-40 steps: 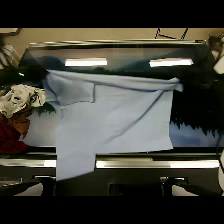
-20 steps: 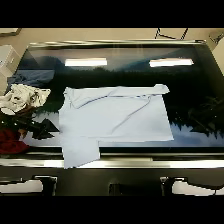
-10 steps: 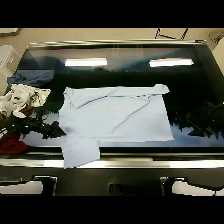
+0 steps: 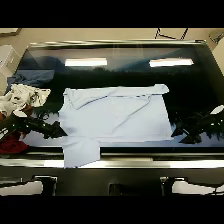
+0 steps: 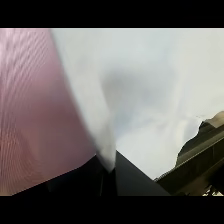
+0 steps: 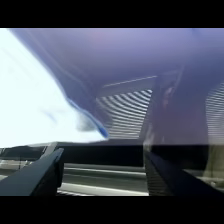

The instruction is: Fold the clothes and pants, and hang the long-sleeved shirts on hangers.

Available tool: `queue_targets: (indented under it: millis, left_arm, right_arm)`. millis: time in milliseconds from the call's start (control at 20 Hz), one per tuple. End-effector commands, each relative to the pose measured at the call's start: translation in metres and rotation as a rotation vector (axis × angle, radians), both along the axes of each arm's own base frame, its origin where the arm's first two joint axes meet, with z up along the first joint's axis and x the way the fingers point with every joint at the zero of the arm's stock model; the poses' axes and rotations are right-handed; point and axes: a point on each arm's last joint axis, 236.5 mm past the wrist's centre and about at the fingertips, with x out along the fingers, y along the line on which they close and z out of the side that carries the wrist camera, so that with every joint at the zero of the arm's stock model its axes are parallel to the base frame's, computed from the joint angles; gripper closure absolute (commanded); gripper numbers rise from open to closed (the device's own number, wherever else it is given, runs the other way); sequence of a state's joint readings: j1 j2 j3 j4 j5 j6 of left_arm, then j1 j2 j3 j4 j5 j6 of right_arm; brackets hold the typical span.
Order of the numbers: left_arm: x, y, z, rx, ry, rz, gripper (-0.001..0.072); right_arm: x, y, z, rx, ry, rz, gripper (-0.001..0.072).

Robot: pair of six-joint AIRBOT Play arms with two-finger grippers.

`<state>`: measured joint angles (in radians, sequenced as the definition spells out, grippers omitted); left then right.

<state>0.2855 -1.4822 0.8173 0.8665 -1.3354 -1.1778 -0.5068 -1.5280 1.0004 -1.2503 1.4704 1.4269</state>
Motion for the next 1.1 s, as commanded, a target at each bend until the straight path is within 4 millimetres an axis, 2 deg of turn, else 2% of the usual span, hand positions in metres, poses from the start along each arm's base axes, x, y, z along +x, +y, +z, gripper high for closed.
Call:
queue_targets:
  millis: [0, 200, 250, 300, 350, 450, 500, 550, 600, 650, 700, 750, 800, 850, 900, 950, 1000, 1050]
  left_arm:
    - [-0.002, -0.003, 0.006, -0.005, -0.007, -0.015, 0.0687]
    - [-0.002, -0.005, 0.009, -0.007, -0.011, -0.018, 0.0686]
    - [-0.002, -0.005, 0.009, -0.006, -0.007, -0.013, 0.0686]
    - [-0.003, -0.005, 0.009, -0.009, -0.003, -0.015, 0.0686]
    - [-0.004, -0.006, 0.01, -0.012, -0.001, -0.018, 0.0687]
    - [0.0, -0.004, 0.016, -0.009, -0.021, -0.021, 0.0687]
    - [0.011, -0.002, 0.025, 0.004, -0.064, -0.021, 0.0688]
    - [0.028, 0.003, 0.042, 0.027, -0.138, -0.019, 0.0688]
    - [0.049, 0.009, 0.066, 0.055, -0.231, -0.019, 0.0689]
    - [0.075, 0.017, 0.104, 0.093, -0.357, -0.011, 0.0689]
    - [0.1, 0.024, 0.151, 0.134, -0.493, 0.002, 0.0689]
    - [0.121, 0.029, 0.21, 0.178, -0.659, 0.009, 0.0688]
    - [0.136, 0.033, 0.287, 0.231, -0.869, 0.022, 0.0687]
    - [0.139, 0.035, 0.364, 0.287, -1.074, 0.041, 0.0687]
    - [0.131, 0.035, 0.446, 0.348, -1.293, 0.074, 0.0687]
    - [0.11, 0.033, 0.517, 0.401, -1.488, 0.11, 0.0687]
    - [0.083, 0.027, 0.568, 0.43, -1.629, 0.13, 0.0687]
    - [0.053, 0.019, 0.602, 0.45, -1.729, 0.133, 0.0686]
  right_arm:
    - [0.014, 0.011, -0.01, 0.049, -0.059, -0.015, 0.0135]
    - [0.028, 0.022, -0.012, 0.047, -0.108, 0.003, 0.0174]
    - [0.031, 0.027, -0.013, 0.038, -0.113, 0.019, 0.0259]
    - [0.034, 0.031, -0.014, 0.032, -0.12, 0.036, 0.0435]
    - [0.035, 0.035, -0.014, 0.03, -0.123, 0.05, 0.0661]
    - [0.036, 0.04, -0.005, 0.049, -0.133, 0.066, 0.0663]
    - [0.04, 0.039, 0.006, 0.045, -0.152, 0.076, 0.0663]
    - [0.049, 0.035, 0.023, 0.031, -0.197, 0.089, 0.0664]
    - [0.067, 0.029, 0.049, -0.001, -0.282, 0.102, 0.0664]
    - [0.089, 0.023, 0.082, -0.039, -0.393, 0.108, 0.0664]
    - [0.116, 0.017, 0.131, -0.089, -0.555, 0.12, 0.0664]
    - [0.141, 0.013, 0.188, -0.146, -0.736, 0.133, 0.0664]
    - [0.159, 0.008, 0.255, -0.228, -0.932, 0.144, 0.0664]
    - [0.166, 0.005, 0.335, -0.339, -1.149, 0.157, 0.0663]
    - [0.159, 0.003, 0.417, -0.465, -1.361, 0.153, 0.0663]
    - [0.139, 0.006, 0.482, -0.564, -1.52, 0.14, 0.0663]
    - [0.109, 0.015, 0.533, -0.641, -1.641, 0.136, 0.0663]
    - [0.079, 0.025, 0.563, -0.691, -1.708, 0.142, 0.0663]
